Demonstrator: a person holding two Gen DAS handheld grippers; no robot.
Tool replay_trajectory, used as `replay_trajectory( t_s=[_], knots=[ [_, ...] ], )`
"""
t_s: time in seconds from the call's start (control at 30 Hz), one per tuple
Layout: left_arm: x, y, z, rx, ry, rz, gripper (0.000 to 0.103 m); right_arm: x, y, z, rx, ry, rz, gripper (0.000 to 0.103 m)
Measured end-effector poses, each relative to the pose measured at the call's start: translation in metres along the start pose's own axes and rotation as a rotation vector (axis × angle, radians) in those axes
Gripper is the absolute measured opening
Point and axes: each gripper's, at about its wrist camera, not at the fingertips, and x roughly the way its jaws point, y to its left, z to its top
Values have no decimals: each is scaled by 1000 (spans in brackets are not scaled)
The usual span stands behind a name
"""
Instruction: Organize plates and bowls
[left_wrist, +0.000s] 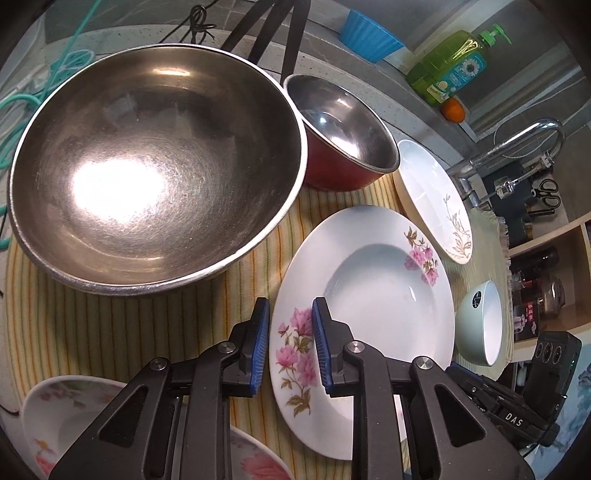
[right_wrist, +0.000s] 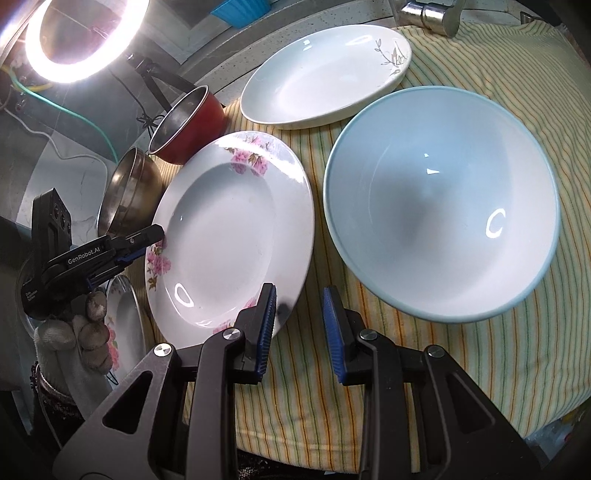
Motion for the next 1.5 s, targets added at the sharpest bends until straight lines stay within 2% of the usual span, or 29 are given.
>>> replay_trajectory(
  t_s=[0.13, 0.2, 0.77, 1.5],
  knots=[
    [1, 0, 1, 4, 4, -4, 21, 4, 2, 1, -6, 5, 3, 27],
    [1, 0, 1, 10, 6, -7, 21, 6, 5, 1, -18, 13, 9, 19],
    [-1, -5, -5, 23, 8, 3, 21, 5, 10, 0, -69, 30, -23, 20],
    [-8, -24, -52, 11, 5, 31, 21, -11, -3, -34, -103, 67, -9, 20]
  ],
)
